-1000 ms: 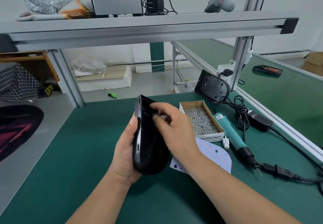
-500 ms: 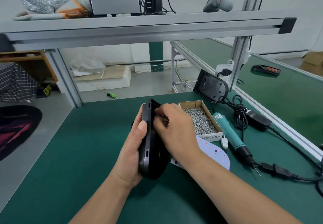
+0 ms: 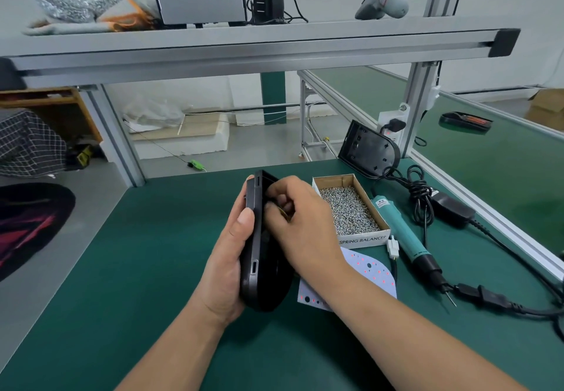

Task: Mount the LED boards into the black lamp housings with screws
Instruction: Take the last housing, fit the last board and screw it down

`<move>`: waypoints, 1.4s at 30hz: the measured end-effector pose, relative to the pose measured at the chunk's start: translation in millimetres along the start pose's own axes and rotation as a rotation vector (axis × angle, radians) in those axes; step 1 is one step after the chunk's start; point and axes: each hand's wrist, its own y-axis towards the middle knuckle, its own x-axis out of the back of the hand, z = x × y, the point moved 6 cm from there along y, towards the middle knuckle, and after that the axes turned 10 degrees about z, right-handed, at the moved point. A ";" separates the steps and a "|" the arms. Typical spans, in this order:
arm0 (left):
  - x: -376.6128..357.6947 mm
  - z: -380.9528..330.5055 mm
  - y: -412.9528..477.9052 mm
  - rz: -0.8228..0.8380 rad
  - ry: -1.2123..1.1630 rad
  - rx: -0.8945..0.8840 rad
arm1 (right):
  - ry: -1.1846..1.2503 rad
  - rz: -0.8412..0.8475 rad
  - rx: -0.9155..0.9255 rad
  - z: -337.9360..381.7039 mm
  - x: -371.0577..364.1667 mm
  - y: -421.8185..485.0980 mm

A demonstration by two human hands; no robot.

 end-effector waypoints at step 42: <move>28.0 11.0 5.1 -0.079 0.319 0.093 | 0.363 0.424 -0.182 -6.6 10.4 -1.6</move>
